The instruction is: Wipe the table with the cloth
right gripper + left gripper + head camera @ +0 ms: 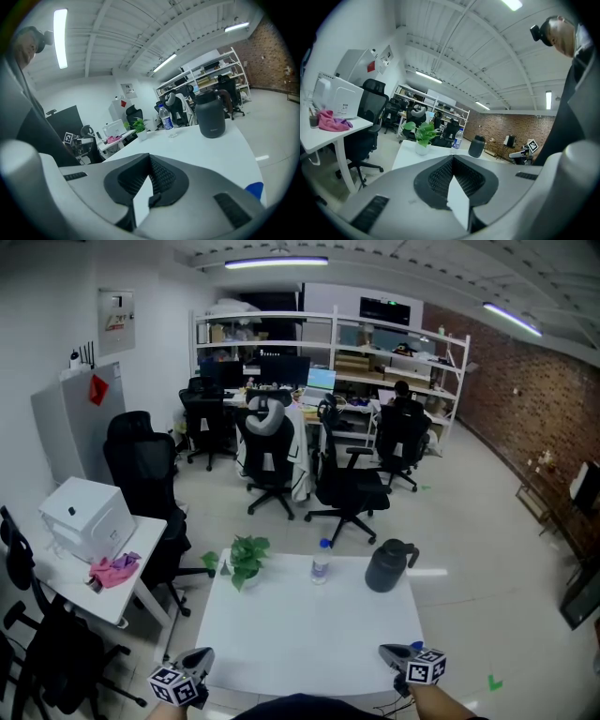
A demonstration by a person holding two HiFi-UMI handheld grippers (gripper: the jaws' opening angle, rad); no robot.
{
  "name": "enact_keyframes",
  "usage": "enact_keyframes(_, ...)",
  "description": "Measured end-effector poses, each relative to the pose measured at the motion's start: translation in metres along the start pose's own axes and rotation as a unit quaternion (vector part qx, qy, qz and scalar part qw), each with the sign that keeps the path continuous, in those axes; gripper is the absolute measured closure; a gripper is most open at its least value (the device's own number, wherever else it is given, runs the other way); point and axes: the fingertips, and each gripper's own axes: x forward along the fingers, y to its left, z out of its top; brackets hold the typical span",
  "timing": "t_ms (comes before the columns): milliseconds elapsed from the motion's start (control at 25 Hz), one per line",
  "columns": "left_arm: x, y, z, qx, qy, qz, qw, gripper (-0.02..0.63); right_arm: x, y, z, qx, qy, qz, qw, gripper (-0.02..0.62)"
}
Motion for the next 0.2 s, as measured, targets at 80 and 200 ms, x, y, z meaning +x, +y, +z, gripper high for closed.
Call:
enact_keyframes(80,-0.0011,-0.0013,0.0010,-0.001,-0.001,-0.001,1.0000,0.607,-0.0015,0.0020,-0.0009,-0.002,0.004,0.001,1.000,0.612)
enact_keyframes(200,-0.0026,-0.0012,0.0004,-0.001,-0.001,-0.001,1.0000,0.607,-0.0020,0.0043,-0.0022,-0.004,0.007,0.003,1.000,0.612)
